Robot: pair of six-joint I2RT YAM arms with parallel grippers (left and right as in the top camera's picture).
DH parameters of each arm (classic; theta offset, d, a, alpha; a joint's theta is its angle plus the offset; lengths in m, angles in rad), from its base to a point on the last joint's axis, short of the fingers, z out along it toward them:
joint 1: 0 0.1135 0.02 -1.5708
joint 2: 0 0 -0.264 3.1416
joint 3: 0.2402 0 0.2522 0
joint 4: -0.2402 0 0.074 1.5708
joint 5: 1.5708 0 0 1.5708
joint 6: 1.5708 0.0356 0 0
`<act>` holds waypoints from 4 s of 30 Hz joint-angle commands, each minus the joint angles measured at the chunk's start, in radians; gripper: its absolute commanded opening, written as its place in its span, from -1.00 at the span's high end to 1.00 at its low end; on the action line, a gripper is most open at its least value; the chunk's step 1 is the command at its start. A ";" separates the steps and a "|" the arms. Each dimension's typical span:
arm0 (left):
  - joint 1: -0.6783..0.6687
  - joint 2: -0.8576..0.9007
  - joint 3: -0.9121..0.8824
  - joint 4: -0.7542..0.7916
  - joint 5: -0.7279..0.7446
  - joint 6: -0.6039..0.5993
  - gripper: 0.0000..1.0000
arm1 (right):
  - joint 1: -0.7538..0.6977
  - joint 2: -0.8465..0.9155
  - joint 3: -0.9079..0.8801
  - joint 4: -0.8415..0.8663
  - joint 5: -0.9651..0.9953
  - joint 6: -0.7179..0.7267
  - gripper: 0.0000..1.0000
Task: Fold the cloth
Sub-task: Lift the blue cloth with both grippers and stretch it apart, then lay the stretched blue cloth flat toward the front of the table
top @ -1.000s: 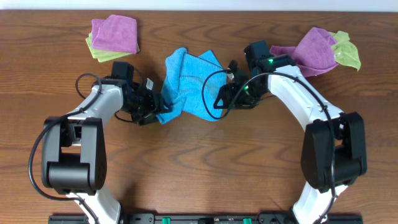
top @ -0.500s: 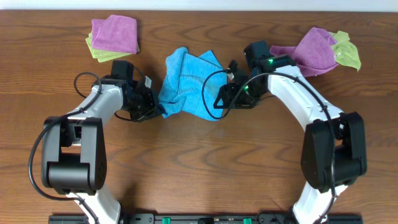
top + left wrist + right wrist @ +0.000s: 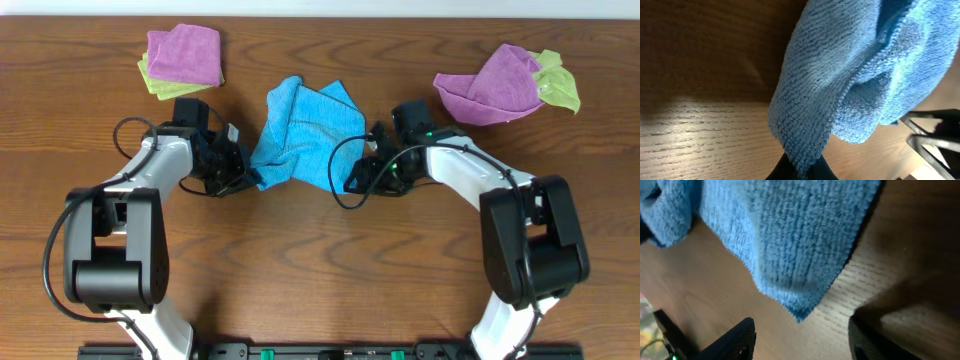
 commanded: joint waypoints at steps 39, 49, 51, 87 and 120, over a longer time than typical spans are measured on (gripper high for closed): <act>0.119 -0.099 0.011 -0.263 0.162 0.190 0.88 | -0.037 -0.290 -0.075 -0.008 0.096 0.163 0.97; 0.119 -0.250 0.011 -0.309 0.270 0.121 0.88 | -0.018 -0.533 -0.075 -0.073 0.109 0.182 0.97; 0.119 -0.295 0.011 -0.285 0.270 0.067 0.88 | -0.019 -0.580 -0.075 -0.048 0.138 0.183 0.98; 0.009 -0.198 0.039 0.776 -0.124 -0.401 0.88 | -0.083 -0.261 0.138 0.554 0.332 0.155 0.97; 0.035 -0.358 0.143 -0.041 0.154 0.019 0.88 | -0.050 -0.364 0.233 -0.122 0.282 0.039 0.97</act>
